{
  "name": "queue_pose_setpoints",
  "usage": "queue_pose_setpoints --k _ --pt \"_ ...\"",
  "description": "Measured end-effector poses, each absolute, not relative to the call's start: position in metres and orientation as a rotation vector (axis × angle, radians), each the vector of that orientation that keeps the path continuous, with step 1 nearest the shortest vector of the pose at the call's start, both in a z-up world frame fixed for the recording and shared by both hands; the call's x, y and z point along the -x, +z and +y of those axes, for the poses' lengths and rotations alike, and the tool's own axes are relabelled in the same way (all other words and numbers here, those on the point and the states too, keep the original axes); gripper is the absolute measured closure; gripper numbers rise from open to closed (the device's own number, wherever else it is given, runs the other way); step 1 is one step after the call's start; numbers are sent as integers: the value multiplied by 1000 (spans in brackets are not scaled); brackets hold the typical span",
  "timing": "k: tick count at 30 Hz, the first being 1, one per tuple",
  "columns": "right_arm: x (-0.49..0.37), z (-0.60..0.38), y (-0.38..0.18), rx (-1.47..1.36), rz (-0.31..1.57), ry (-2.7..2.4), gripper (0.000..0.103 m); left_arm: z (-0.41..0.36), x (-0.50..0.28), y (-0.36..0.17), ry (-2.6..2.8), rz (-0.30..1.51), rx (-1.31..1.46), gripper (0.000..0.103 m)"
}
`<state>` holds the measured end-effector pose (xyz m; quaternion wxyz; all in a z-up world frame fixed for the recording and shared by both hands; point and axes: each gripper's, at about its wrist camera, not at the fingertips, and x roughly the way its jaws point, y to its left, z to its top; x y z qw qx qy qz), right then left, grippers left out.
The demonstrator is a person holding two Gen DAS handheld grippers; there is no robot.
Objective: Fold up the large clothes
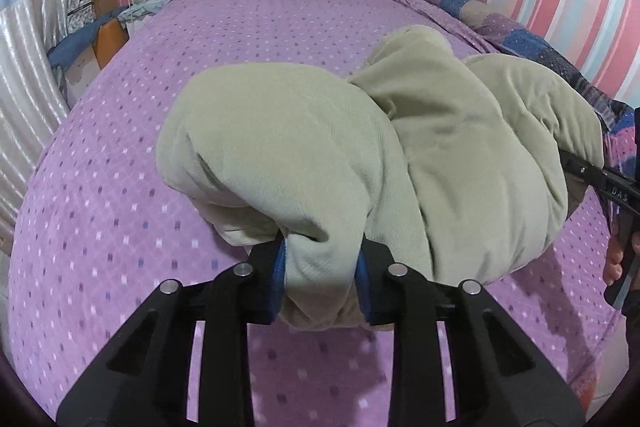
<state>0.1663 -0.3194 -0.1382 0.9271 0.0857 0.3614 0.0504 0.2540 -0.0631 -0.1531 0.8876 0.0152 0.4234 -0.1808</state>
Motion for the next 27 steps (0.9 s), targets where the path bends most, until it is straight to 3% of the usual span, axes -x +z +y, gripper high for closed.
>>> queue_pose_setpoints --k 14,27 --pt "-84 -313 -147 -172 766 99 65 -58 -161 -191 -368 950 -60 77" --pt "-88 -329 -183 -187 836 7 65 -64 -179 -213 -329 978 -12 77"
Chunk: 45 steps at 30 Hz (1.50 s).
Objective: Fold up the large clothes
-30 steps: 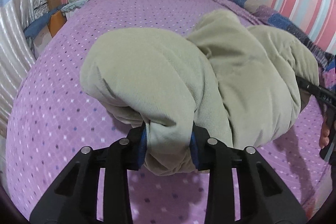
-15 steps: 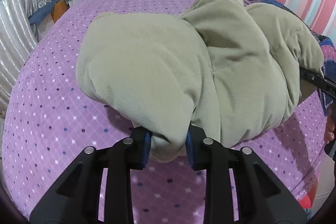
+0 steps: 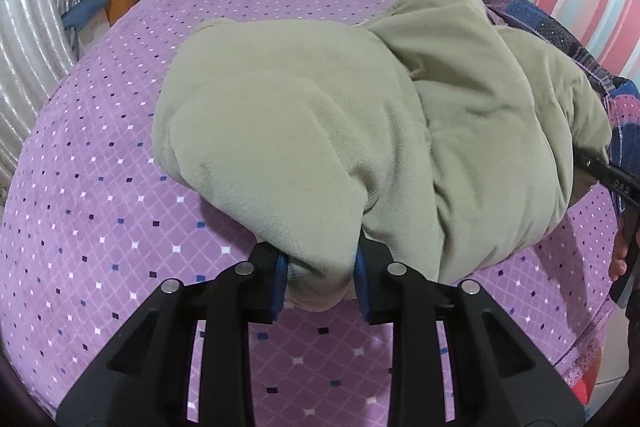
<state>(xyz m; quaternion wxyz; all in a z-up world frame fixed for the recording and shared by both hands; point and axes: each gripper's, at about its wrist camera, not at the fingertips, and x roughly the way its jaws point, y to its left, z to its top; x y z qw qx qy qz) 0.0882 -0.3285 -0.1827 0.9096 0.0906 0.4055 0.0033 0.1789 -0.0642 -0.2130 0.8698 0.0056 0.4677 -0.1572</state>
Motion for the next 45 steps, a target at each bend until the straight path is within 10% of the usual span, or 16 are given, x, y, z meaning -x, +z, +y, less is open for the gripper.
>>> queue_pose_setpoints --k 15,34,45 --pt "-92 -342 -213 -177 898 -72 60 -70 -180 -235 -304 989 10 70" --pt "-73 -357 -211 -113 867 -199 15 -56 -176 -249 -178 983 72 7" --pt "-72 -372 -228 -208 836 -256 3 -57 -172 -251 -147 959 75 3"
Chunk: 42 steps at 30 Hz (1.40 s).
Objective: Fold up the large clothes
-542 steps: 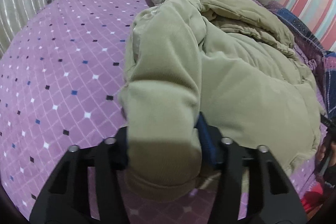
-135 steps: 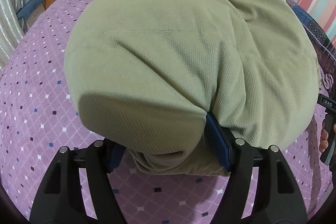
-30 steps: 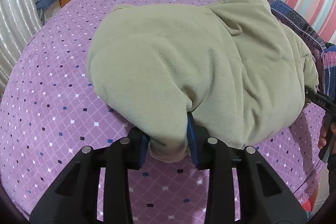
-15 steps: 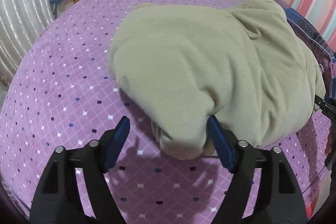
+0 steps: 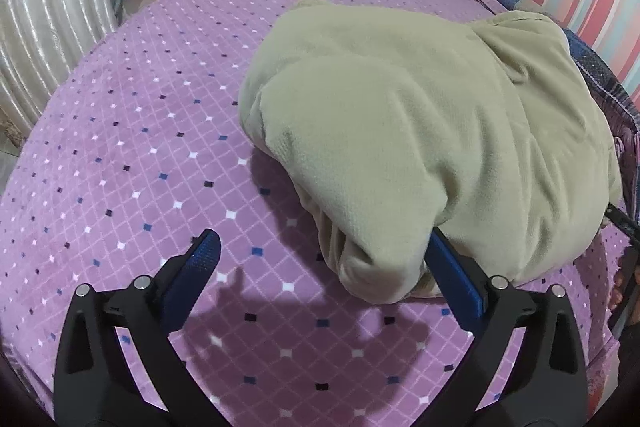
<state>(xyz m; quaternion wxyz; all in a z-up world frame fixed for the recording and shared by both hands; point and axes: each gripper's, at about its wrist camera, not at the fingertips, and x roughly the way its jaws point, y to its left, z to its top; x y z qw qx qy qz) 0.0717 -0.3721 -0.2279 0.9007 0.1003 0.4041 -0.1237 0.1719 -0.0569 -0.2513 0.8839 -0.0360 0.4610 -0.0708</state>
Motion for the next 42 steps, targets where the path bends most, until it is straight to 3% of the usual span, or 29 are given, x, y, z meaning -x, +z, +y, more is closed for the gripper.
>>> queue_pose_setpoints --k 9,20,42 --pt "-30 -330 -174 -303 666 -227 2 -75 -149 -230 -55 929 50 3" --pt "-10 -251 -148 -50 699 -375 2 -109 -104 -178 -103 867 -17 3" --pt "33 -206 -43 -59 648 -268 2 -118 -33 -60 -7 690 -23 3"
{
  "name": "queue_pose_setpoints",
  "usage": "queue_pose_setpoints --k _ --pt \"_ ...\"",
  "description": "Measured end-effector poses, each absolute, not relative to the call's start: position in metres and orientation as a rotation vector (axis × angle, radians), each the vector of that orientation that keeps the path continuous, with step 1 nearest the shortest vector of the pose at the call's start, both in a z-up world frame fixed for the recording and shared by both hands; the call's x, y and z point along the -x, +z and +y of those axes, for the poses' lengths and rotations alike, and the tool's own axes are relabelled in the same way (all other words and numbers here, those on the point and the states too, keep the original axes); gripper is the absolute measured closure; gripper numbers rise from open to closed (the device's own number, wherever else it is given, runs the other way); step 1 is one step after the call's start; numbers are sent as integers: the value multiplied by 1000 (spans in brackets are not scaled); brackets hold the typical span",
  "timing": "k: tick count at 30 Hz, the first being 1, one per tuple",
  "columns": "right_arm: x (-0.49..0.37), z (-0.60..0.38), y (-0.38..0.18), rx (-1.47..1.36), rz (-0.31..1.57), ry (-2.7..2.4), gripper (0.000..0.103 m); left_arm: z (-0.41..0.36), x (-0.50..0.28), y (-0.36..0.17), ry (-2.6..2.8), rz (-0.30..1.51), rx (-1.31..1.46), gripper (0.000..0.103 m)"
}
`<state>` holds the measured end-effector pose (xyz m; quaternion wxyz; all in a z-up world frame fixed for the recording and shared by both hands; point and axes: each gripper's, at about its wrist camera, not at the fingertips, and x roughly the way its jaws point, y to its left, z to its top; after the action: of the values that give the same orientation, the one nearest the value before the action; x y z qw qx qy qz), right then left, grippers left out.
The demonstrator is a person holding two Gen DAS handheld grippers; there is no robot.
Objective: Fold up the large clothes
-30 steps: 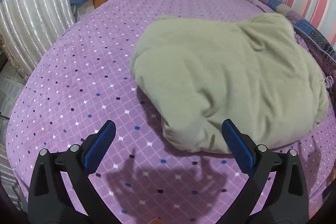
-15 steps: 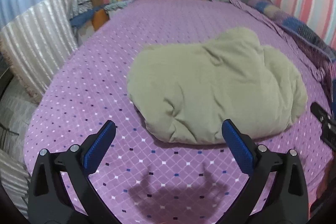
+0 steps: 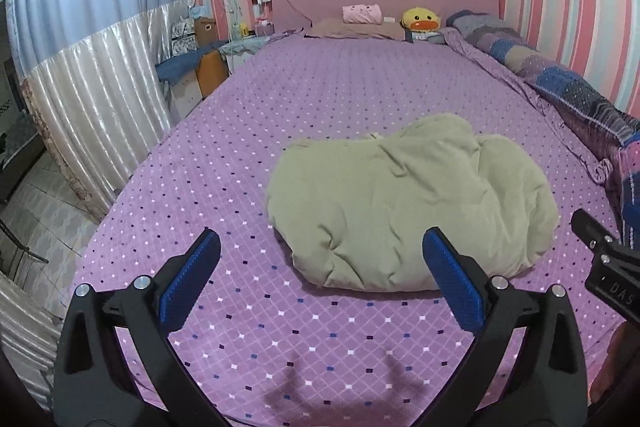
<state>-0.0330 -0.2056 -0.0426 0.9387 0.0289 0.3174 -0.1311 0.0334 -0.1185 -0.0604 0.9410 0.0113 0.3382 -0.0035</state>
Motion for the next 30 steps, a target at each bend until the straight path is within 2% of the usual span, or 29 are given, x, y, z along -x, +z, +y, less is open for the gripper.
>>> queue_pose_setpoints --k 5,30 --pt "36 -210 -26 -83 636 -269 2 -118 -33 -50 -18 688 -4 3" --pt "27 -207 -24 -122 678 -258 2 -98 -39 -45 12 696 -9 3"
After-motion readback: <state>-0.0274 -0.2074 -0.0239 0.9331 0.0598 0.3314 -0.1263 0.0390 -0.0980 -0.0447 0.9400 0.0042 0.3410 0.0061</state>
